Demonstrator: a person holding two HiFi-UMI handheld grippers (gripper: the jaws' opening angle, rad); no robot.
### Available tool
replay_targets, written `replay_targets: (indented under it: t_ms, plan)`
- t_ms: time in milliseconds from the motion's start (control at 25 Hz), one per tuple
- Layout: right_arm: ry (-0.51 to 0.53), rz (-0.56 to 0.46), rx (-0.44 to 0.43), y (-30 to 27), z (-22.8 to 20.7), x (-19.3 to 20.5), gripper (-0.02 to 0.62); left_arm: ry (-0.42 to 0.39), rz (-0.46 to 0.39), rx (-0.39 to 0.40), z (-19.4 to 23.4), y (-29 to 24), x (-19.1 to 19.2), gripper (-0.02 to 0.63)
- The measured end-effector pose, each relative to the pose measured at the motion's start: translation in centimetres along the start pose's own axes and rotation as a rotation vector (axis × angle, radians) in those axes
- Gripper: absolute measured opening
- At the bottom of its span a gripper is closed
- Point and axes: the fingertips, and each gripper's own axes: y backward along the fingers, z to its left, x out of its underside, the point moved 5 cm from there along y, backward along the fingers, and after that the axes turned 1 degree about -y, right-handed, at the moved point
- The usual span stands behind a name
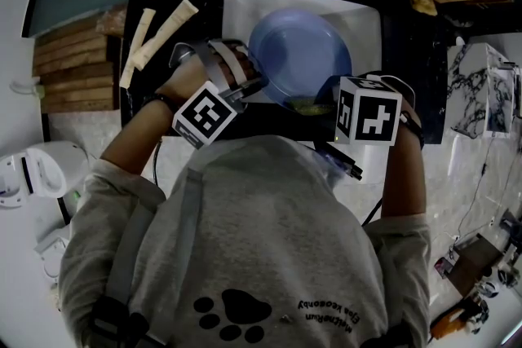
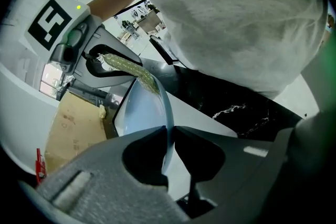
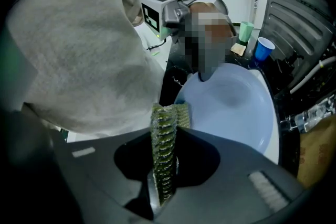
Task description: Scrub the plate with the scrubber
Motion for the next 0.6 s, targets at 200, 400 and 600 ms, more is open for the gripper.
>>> replay_targets:
  t_ms: [200, 400, 600]
  plan:
    - [0.025, -0.051, 0.044, 1.1, 0.0, -0.7, 0.064, 0.012, -0.005, 0.013, -0.3, -0.1, 0.2, 0.043]
    - [0.086, -0.126, 0.210, 3.3, -1.7, -1.4, 0.066, 0.012, -0.001, 0.019, -0.2, -0.2, 0.4, 0.041]
    - [0.094, -0.117, 0.427, 4.7, -4.8, -0.6, 0.066, 0.016, -0.008, 0.027, -0.5, -0.2, 0.4, 0.041]
